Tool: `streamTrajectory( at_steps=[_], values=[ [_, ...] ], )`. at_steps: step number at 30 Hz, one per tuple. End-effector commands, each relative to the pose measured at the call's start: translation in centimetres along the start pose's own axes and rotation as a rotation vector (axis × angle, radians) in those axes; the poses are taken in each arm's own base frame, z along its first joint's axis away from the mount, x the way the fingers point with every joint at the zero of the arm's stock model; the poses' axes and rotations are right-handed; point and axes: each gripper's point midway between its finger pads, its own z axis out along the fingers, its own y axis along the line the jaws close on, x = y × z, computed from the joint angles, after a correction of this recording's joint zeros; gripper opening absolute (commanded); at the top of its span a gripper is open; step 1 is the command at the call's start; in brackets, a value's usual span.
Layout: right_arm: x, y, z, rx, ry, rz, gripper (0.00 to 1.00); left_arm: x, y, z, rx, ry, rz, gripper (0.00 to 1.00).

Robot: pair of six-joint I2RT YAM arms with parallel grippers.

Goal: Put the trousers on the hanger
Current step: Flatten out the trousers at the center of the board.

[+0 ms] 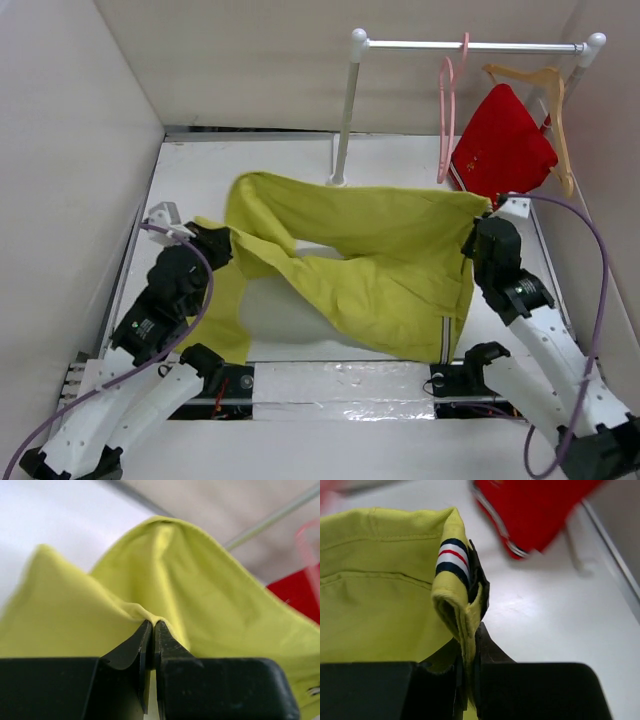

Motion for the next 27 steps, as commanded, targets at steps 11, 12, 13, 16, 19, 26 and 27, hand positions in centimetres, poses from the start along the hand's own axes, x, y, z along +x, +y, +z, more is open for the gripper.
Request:
streamTrajectory(
  at_steps=[11, 12, 13, 16, 19, 26, 27],
  values=[
    [-0.6, -13.0, 9.0, 0.359, -0.052, 0.259, 0.22, 13.3, 3.1, 0.4, 0.055, 0.356, 0.006, 0.00],
    [-0.5, -13.1, 9.4, 0.359, -0.041, 0.261, 0.32, 14.8, 2.6, -0.2, 0.108, 0.416, -0.009, 0.00],
    [-0.4, -13.0, 9.7, 0.351, -0.029, 0.260, 0.53, 15.9, 2.3, -0.4, 0.142, 0.455, -0.020, 0.00],
    [-0.6, -11.5, 9.8, 0.293, -0.032, 0.257, 0.87, 20.2, 3.1, -0.9, 0.182, 0.572, -0.051, 0.00],
    [-1.5, -8.0, 7.6, 0.156, -0.089, 0.236, 0.90, 22.5, 3.9, -0.8, 0.193, 0.614, -0.050, 0.00],
    [0.2, 6.3, 1.3, -0.484, -0.117, 0.185, 0.00, 23.1, 3.6, -0.7, 0.227, 0.626, 0.000, 0.00],
    [1.4, 9.8, -0.2, -0.611, -0.078, 0.156, 0.00, 22.9, 3.6, -0.5, 0.224, 0.605, 0.005, 0.00]
  ],
)
